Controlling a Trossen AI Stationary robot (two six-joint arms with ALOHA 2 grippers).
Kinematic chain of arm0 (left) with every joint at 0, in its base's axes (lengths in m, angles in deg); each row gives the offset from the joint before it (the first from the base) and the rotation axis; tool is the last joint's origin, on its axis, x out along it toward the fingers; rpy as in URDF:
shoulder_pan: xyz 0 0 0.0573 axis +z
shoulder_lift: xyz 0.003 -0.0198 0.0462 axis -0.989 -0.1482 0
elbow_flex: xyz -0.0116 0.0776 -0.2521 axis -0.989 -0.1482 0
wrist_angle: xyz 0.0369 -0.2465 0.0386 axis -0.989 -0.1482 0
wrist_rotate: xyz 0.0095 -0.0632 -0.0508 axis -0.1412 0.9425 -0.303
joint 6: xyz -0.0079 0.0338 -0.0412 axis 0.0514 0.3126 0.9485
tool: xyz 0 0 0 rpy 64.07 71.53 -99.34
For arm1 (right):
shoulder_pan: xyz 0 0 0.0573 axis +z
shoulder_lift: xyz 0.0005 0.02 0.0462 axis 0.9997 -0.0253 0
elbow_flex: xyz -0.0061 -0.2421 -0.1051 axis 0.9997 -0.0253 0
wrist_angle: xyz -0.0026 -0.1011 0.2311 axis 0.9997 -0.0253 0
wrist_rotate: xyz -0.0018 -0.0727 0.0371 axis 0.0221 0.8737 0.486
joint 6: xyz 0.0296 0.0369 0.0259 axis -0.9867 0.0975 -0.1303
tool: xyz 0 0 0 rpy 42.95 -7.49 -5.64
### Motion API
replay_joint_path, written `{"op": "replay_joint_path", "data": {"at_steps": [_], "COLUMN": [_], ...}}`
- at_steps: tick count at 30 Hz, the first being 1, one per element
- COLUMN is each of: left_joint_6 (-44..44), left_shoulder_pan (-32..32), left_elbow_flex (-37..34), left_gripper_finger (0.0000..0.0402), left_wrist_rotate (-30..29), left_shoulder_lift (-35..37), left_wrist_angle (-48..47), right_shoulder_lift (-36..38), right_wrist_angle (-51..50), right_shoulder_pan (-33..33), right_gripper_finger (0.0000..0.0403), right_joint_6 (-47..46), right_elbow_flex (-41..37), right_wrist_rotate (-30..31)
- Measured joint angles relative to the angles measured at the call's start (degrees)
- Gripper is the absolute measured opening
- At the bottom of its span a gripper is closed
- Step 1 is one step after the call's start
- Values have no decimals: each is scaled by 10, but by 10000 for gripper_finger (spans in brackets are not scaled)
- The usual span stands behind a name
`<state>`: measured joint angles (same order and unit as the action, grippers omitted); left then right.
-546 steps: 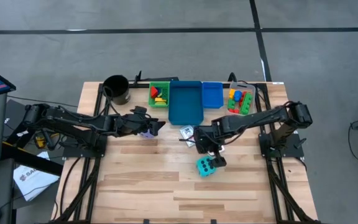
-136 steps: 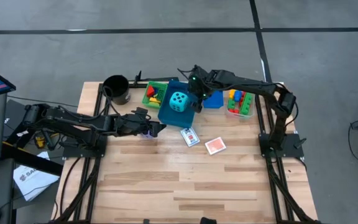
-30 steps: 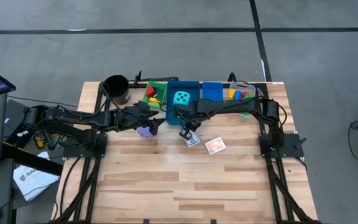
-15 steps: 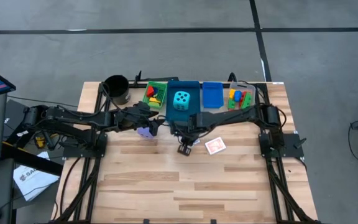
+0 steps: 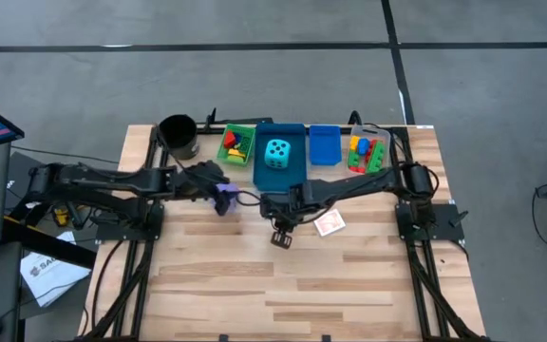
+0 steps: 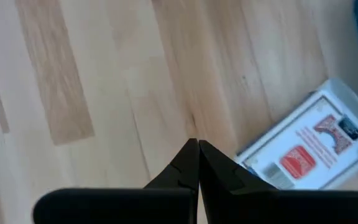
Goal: Pick & Place Toys
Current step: Put the purple die into the blue bin
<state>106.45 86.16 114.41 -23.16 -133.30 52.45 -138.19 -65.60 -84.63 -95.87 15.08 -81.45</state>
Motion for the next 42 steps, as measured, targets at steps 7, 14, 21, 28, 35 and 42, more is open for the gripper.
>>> {"op": "replay_joint_path", "data": {"at_steps": [7,14,21,28,35,42], "left_joint_6": [-1,4,78,78,46,15], "left_shoulder_pan": [0,-2,19,49,89,116], "left_elbow_flex": [1,1,-33,-66,-66,-66], "left_gripper_finger": [285,285,210,17,2,0], "left_wrist_rotate": [-19,-17,-20,-21,-25,-4], "left_shoulder_lift": [166,276,244,164,79,-12], "left_wrist_angle": [-109,-253,-290,-228,-200,-129], "right_shoulder_lift": [5,1,1,1,1,1], "right_wrist_angle": [40,116,123,121,102,93], "right_shoulder_pan": [2,-8,-30,-32,-19,-6], "right_gripper_finger": [1,1,1,1,1,1], "right_joint_6": [-4,-7,-44,-48,-39,-24], "right_elbow_flex": [-1,-1,-1,-1,-1,-1], "right_wrist_rotate": [-7,-47,-46,-46,-46,-48]}}
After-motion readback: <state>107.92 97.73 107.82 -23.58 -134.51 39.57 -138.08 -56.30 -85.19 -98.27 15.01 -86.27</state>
